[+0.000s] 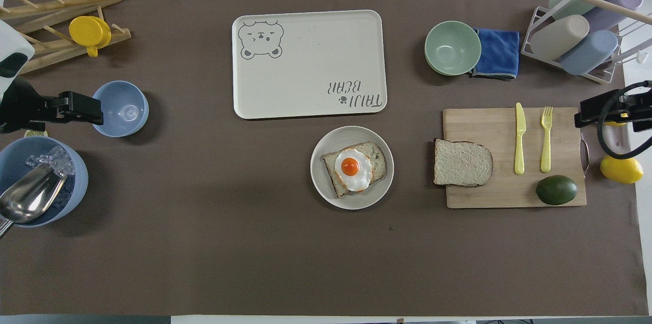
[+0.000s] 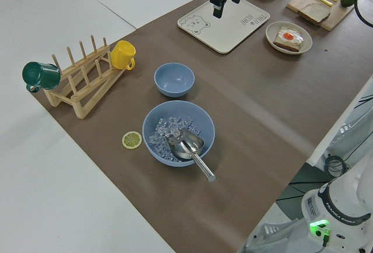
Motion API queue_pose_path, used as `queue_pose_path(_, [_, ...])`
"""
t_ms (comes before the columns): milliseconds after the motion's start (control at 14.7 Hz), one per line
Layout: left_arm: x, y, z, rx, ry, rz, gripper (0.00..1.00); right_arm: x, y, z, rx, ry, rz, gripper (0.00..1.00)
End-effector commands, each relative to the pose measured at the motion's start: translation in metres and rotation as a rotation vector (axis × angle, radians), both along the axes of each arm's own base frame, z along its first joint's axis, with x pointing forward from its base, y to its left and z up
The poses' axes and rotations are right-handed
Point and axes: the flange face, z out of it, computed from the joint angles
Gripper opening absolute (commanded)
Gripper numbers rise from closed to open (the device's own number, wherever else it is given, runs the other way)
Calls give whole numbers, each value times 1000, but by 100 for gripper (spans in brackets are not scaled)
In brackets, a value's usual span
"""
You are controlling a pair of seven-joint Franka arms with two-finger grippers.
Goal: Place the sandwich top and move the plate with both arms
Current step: 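Grasp the bread slice on the wooden board with the right gripper, then carry the bread slice with the right gripper over the egg toast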
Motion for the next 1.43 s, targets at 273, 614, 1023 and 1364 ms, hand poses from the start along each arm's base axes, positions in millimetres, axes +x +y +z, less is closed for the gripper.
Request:
queue_pose_path(273, [-3, 3, 6, 13, -3, -5, 100, 0, 0, 2, -7, 4, -24, 100])
queue_pose_path(614, [-3, 3, 5, 14, -1, -5, 100, -7, 21, -14, -9, 30, 57, 100])
queue_pose_path(1023, [-3, 3, 6, 13, -3, -5, 100, 21, 152, -99, -286, 102, 68, 100])
queue_pose_path(1364, [-3, 3, 6, 13, -3, -5, 100, 1, 237, -198, -423, 93, 112, 100])
